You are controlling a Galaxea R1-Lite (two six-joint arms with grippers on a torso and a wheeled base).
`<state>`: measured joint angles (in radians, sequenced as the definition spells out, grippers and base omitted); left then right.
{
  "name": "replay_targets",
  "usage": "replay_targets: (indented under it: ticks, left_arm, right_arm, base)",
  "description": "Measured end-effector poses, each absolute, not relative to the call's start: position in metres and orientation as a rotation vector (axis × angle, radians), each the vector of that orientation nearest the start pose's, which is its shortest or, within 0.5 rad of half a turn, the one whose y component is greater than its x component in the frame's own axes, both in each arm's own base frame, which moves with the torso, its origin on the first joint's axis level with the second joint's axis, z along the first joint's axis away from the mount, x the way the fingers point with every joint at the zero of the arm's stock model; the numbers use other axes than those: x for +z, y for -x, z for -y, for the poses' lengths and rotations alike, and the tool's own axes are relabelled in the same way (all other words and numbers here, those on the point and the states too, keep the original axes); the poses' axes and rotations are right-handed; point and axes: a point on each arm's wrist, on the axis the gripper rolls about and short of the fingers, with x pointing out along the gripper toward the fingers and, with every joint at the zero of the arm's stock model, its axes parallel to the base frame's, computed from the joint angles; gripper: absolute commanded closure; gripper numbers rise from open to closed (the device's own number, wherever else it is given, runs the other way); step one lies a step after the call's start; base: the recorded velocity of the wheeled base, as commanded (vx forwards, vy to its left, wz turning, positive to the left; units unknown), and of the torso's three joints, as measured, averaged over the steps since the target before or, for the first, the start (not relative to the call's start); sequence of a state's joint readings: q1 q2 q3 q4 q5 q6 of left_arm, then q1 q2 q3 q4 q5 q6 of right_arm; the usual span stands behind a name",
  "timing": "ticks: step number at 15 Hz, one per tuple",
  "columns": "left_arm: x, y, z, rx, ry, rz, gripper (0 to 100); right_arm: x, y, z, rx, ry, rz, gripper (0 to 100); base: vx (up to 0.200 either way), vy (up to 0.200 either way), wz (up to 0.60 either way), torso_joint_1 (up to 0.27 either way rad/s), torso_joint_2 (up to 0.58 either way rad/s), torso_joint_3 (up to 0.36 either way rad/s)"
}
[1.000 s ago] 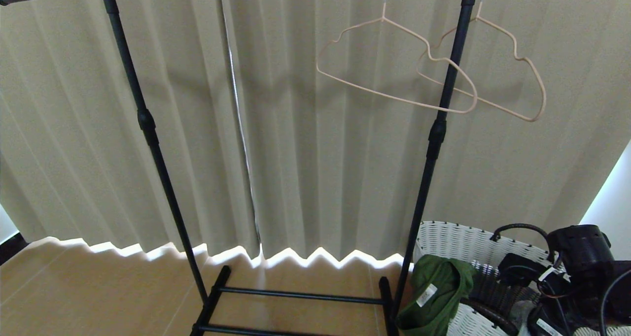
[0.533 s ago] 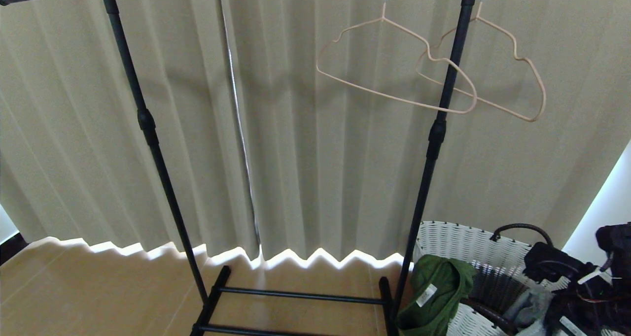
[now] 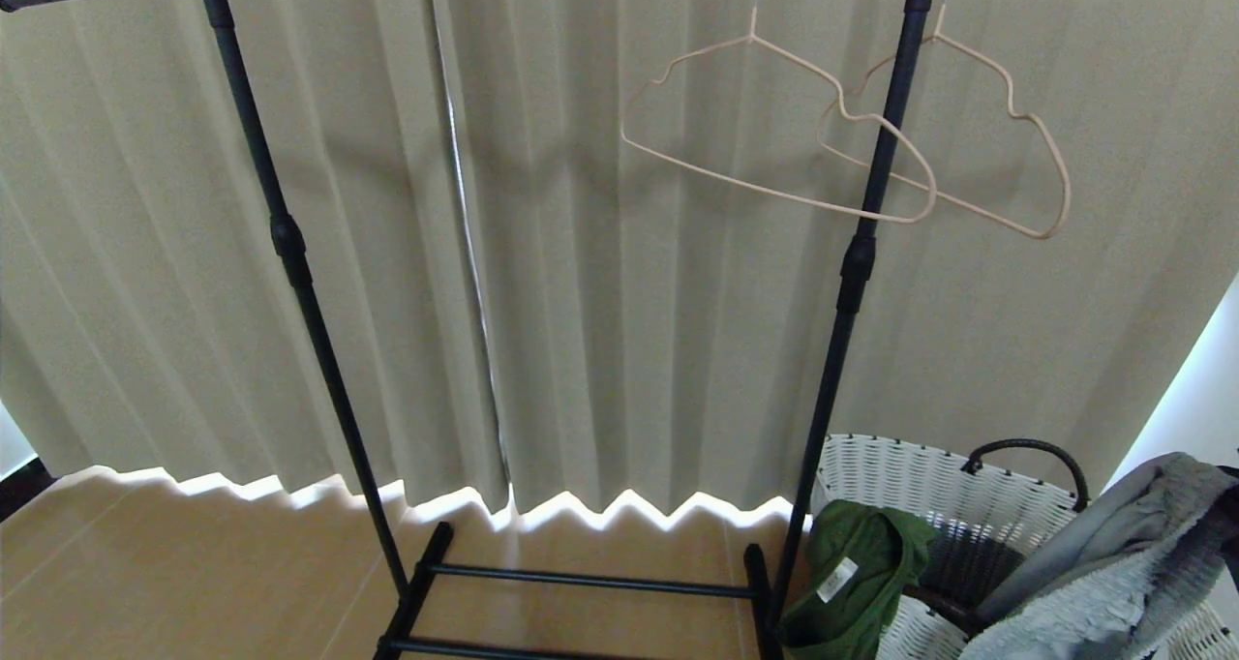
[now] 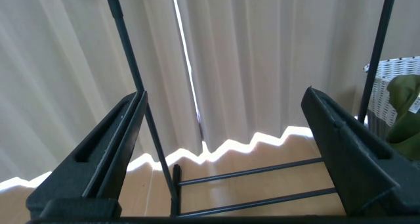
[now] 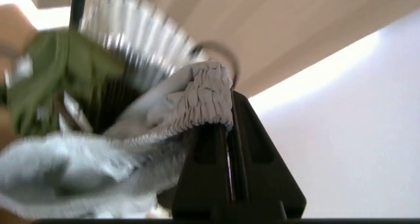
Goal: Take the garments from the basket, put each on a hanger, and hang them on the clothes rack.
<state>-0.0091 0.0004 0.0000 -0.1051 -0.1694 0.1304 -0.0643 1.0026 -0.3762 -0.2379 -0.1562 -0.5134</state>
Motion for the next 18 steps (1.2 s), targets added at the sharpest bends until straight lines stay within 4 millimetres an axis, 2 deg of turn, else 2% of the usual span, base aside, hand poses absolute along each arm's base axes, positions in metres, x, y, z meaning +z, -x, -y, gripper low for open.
replay_targets:
  ticks: [1, 5, 12, 16, 18]
  left_arm:
    - [0.086, 0.024, 0.004, -0.171, -0.138, 0.116, 0]
    - [0.086, 0.024, 0.004, -0.171, -0.138, 0.116, 0]
    - [0.086, 0.024, 0.004, -0.172, -0.138, 0.116, 0]
    - [0.086, 0.024, 0.004, -0.175, -0.143, 0.117, 0]
    - [0.086, 0.024, 0.004, -0.176, -0.142, 0.116, 0]
  right_arm:
    - [0.176, -0.114, 0.011, -0.121, 0.520, -0.412, 100]
    - [0.184, -0.102, 0.010, -0.140, 0.519, -0.354, 100]
    - [0.190, -0.093, 0.010, -0.155, 0.521, -0.302, 100]
    - [0.193, -0.094, 0.009, -0.154, 0.521, -0.292, 100]
    - [0.193, -0.094, 0.009, -0.151, 0.521, -0.292, 100]
  base:
    - [0.000, 0.000, 0.00, 0.000, 0.00, 0.000]
    - [-0.200, 0.000, 0.00, 0.006, 0.00, 0.000]
    - [-0.200, 0.000, 0.00, -0.002, 0.00, 0.004]
    - [0.000, 0.000, 0.00, 0.000, 0.00, 0.000]
    - [0.000, 0.200, 0.00, 0.000, 0.00, 0.002]
